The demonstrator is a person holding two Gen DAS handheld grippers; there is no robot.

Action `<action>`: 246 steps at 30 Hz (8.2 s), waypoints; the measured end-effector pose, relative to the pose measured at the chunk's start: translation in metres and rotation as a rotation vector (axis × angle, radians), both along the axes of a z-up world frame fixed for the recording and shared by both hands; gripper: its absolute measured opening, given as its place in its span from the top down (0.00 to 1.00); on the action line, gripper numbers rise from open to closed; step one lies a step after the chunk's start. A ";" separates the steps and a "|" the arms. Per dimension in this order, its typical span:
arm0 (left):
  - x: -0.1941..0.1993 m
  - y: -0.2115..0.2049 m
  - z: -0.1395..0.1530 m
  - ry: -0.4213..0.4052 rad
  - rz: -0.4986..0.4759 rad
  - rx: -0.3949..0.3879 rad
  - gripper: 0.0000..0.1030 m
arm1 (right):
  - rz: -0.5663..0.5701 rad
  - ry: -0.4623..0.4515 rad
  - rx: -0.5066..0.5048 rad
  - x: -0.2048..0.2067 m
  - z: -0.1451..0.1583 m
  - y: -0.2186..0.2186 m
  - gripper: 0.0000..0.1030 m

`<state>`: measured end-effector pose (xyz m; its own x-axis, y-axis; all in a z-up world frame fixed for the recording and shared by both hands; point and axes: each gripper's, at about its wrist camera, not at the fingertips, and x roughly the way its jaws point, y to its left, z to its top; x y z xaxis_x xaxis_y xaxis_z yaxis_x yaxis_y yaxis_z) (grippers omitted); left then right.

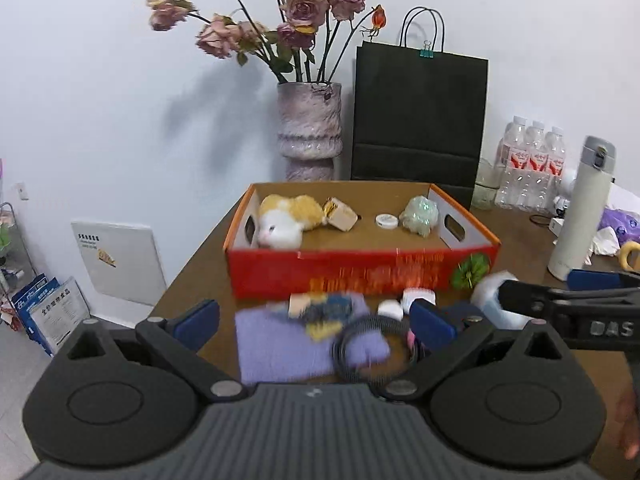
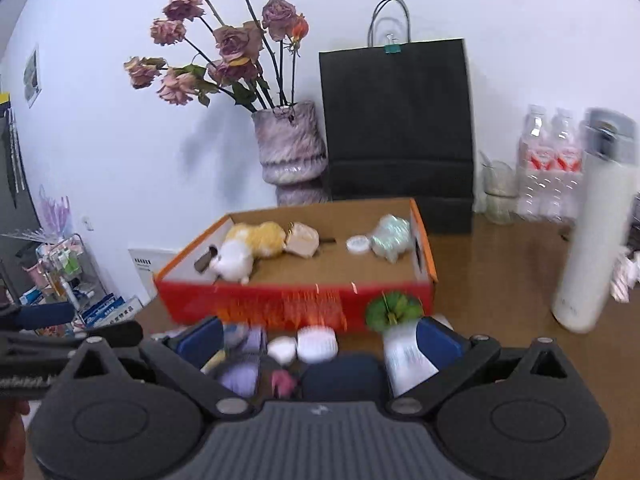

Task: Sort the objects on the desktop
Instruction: 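Return both grippers to the table and grasp the red rose with the left gripper, then carry the red rose into the box and open the left gripper, then withdraw both grippers from the box back over the table, then grasp the black cable with the left gripper while the right grasps the pink-tipped cable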

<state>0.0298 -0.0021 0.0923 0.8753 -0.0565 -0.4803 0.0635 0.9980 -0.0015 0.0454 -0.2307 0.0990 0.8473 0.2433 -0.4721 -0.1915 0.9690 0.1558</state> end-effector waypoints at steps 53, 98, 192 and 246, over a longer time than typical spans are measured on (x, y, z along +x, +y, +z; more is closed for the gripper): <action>-0.037 -0.006 -0.047 0.109 -0.119 -0.062 0.60 | 0.104 -0.095 -0.081 -0.070 -0.053 0.009 0.92; 0.315 -0.007 -0.035 0.305 -0.129 -0.185 0.61 | 0.024 -0.027 -0.138 0.261 0.010 0.027 0.97; 0.013 0.021 -0.031 0.076 -0.082 0.001 0.35 | 0.114 0.074 -0.057 -0.059 -0.056 0.008 0.33; -0.043 0.044 -0.020 0.082 -0.116 -0.126 0.81 | 0.098 -0.052 -0.184 -0.103 -0.032 0.046 0.95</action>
<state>-0.0133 0.0422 0.0726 0.8177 -0.2191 -0.5323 0.1729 0.9755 -0.1359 -0.0572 -0.1844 0.0671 0.8483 0.2399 -0.4721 -0.2898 0.9565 -0.0348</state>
